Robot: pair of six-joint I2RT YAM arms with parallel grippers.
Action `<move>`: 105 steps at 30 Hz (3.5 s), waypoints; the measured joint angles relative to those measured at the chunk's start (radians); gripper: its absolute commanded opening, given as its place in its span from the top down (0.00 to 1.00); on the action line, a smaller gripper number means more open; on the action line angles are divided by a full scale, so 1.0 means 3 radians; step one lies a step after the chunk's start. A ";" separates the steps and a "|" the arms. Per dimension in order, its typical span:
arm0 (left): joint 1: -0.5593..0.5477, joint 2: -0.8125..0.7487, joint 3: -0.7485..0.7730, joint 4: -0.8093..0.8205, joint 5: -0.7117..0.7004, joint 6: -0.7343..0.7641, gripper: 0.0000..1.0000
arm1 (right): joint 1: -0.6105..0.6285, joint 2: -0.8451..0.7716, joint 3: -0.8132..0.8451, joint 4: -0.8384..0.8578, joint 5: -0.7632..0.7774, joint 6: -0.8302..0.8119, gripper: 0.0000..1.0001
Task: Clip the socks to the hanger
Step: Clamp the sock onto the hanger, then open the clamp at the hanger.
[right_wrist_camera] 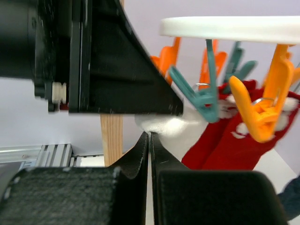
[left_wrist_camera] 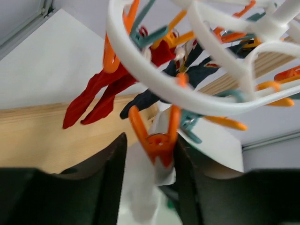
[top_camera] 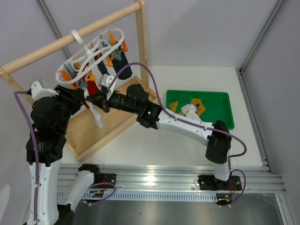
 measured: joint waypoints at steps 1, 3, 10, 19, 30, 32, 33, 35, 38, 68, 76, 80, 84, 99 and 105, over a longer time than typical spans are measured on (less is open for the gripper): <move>0.0000 -0.0015 -0.0017 -0.0053 0.0000 0.0013 0.45 | -0.0001 0.0000 0.0009 0.0005 0.0003 0.0000 1.00; 0.0000 -0.0028 -0.0039 -0.0127 0.0003 0.0019 0.40 | -0.0001 0.0000 0.0025 0.0009 0.0004 0.0001 0.99; 0.0001 -0.0065 -0.0051 -0.0217 -0.0018 0.0042 0.20 | -0.0001 0.0000 0.0031 0.0019 0.0006 0.0014 0.77; 0.0001 -0.0202 0.0079 -0.0379 -0.0111 0.0128 0.04 | -0.0005 -0.0076 -0.0117 0.0024 0.0003 0.0029 0.35; 0.0001 -0.0443 0.0753 -0.0614 -0.0301 0.0454 0.01 | -0.0128 -0.0573 -0.0699 -0.0043 0.0128 -0.0010 0.23; 0.0001 -0.0474 0.0806 -0.0635 -0.0319 0.0512 0.00 | -0.0170 -0.0600 -0.0715 -0.0014 0.0151 -0.0017 0.24; 0.0001 -0.0484 0.0823 -0.0649 -0.0317 0.0543 0.01 | -0.0188 -0.0603 -0.0715 0.0004 0.0158 -0.0024 0.24; 0.0001 -0.0488 0.0842 -0.0682 -0.0301 0.0576 0.01 | -0.0226 -0.0603 -0.0713 0.0047 0.0172 -0.0036 0.24; 0.0001 -0.0487 0.0842 -0.0724 -0.0253 0.0613 0.01 | -0.0284 -0.0594 -0.0683 0.0080 0.0170 -0.0064 0.24; 0.0001 -0.0300 0.0697 -0.0698 0.0376 0.0640 0.06 | -0.0361 0.0376 0.0577 0.0376 -0.0247 -0.0111 0.54; 0.0001 -0.0179 0.0745 -0.0599 0.0556 0.0595 0.11 | -0.0359 0.0375 0.0573 0.0416 -0.0340 -0.0067 0.83; 0.0001 -0.0111 0.0749 -0.0496 0.0638 0.0526 0.14 | -0.0328 0.0348 0.0458 0.0477 -0.0314 -0.0071 0.89; 0.0001 -0.0033 0.0750 -0.0395 0.0626 0.0464 0.21 | -0.0282 0.0278 0.0327 0.0529 -0.0220 -0.0089 0.91; 0.0001 0.0256 0.0772 -0.0094 0.0435 0.0388 0.59 | -0.0118 0.0206 0.0292 0.0477 0.0174 -0.0148 0.88; 0.0001 0.0340 0.0772 -0.0001 0.0371 0.0385 0.60 | -0.0093 0.0206 0.0338 0.0397 0.0247 -0.0154 0.88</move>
